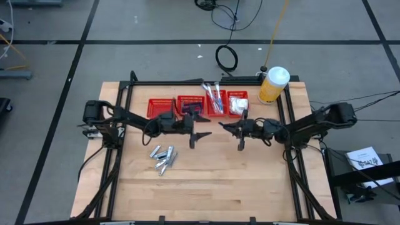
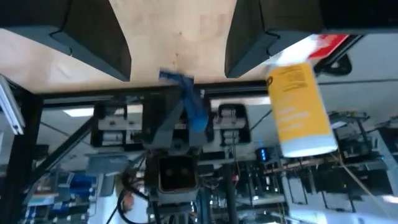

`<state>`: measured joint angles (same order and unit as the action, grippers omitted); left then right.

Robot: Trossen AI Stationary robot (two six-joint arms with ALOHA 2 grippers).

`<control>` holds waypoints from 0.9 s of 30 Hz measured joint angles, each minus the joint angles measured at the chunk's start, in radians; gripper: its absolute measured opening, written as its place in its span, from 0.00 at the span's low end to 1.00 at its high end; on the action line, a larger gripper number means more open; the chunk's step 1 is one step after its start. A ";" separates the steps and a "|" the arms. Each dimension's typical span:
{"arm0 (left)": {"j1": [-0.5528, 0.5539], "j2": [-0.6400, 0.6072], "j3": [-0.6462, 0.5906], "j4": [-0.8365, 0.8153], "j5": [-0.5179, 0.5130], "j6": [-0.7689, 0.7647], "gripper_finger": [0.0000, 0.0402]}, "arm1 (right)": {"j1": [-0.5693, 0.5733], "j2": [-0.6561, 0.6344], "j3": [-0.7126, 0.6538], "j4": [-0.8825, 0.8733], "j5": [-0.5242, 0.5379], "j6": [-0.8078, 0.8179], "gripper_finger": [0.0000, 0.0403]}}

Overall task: Pick & Place Travel size toiletries
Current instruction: Put the razor into the horizontal right red bin

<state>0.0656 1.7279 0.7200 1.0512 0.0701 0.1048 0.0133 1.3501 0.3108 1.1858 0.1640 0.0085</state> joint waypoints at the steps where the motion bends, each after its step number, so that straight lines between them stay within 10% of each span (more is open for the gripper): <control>1: -0.004 0.021 0.013 0.024 0.000 -0.001 0.62 | 0.001 0.021 0.011 0.004 -0.014 0.003 0.05; 18: -0.010 0.118 0.105 0.017 0.009 0.018 0.58 | 0.001 0.133 0.082 0.013 -0.089 0.006 0.05; 27: 0.000 0.119 0.105 0.000 0.089 0.031 0.22 | 0.001 0.133 0.082 0.009 -0.092 0.006 0.05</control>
<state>0.0655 1.8465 0.8246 1.0515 0.1593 0.1361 0.0148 1.4830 0.3931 1.1952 0.0720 0.0147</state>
